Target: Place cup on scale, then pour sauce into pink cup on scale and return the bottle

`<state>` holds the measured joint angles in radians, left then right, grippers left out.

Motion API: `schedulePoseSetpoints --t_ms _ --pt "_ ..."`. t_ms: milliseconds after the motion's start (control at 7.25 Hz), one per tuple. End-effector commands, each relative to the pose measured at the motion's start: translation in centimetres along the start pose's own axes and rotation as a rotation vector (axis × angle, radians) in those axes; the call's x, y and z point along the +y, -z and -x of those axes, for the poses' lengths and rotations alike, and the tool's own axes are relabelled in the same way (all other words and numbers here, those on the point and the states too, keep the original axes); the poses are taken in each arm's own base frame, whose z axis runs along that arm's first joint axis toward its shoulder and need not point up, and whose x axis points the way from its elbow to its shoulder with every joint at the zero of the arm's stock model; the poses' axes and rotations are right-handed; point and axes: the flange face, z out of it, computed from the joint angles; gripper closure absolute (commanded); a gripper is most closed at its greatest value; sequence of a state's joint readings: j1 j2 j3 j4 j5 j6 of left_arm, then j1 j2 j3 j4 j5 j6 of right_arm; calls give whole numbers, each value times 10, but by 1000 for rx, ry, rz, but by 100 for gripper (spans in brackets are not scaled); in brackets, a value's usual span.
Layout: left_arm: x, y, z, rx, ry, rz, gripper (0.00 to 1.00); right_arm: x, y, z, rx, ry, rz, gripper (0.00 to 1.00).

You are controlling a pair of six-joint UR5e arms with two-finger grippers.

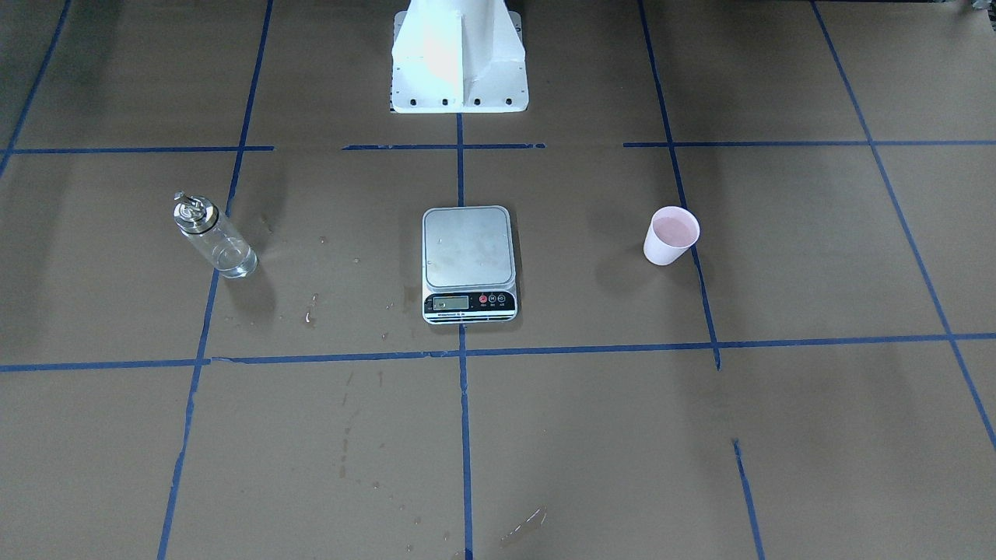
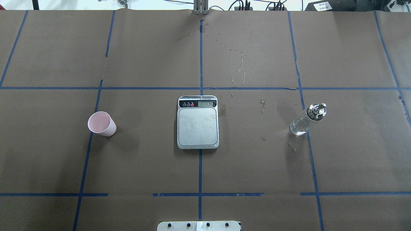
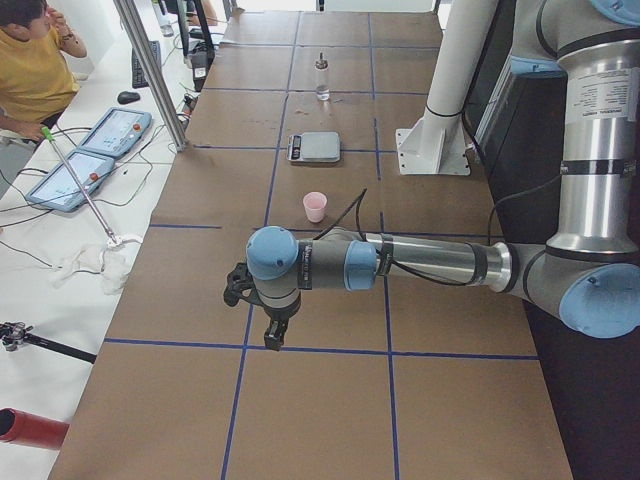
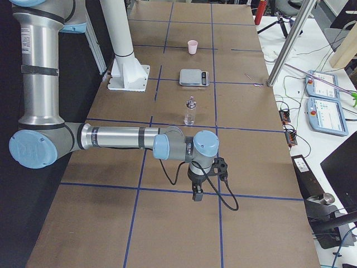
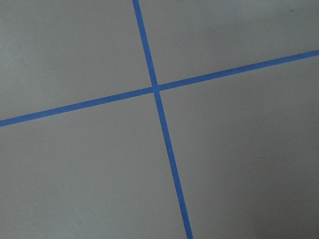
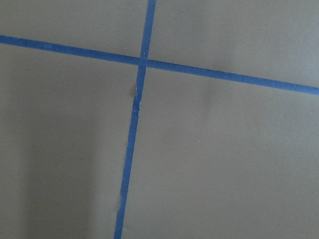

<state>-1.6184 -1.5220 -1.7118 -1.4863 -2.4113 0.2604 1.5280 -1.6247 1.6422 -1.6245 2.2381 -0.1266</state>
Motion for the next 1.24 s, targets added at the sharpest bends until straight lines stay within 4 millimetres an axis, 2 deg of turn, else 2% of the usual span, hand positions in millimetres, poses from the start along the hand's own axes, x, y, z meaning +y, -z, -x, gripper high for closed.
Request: schedulePoseSetpoints --t_ms 0,552,690,828,1103 --pt "-6 4 -3 -5 -28 -19 0 0 0 0 -2 -3 0 0" --pt "-7 4 -4 -24 -113 -89 0 -6 2 6 2 36 -37 0" --pt "-12 11 -12 -34 -154 -128 0 -16 3 20 5 86 -72 0" --pt "-15 15 -17 -33 -186 -163 0 -23 12 27 13 153 -157 0" --pt "-35 36 -35 -81 -364 -322 0 -54 39 44 43 314 -370 0"
